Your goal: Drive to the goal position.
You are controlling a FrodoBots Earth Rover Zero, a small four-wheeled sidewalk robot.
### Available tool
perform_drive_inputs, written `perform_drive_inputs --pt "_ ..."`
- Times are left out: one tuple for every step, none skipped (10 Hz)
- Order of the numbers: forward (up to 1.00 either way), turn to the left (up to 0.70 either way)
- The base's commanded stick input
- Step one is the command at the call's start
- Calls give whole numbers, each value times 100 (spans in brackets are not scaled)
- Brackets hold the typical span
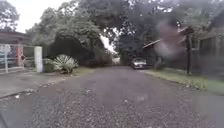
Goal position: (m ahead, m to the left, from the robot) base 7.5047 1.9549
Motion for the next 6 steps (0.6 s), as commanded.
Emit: perform_drive_inputs --pt "70 0" --pt "70 0" --pt "70 0" --pt "70 0" --pt "70 0" --pt "70 0"
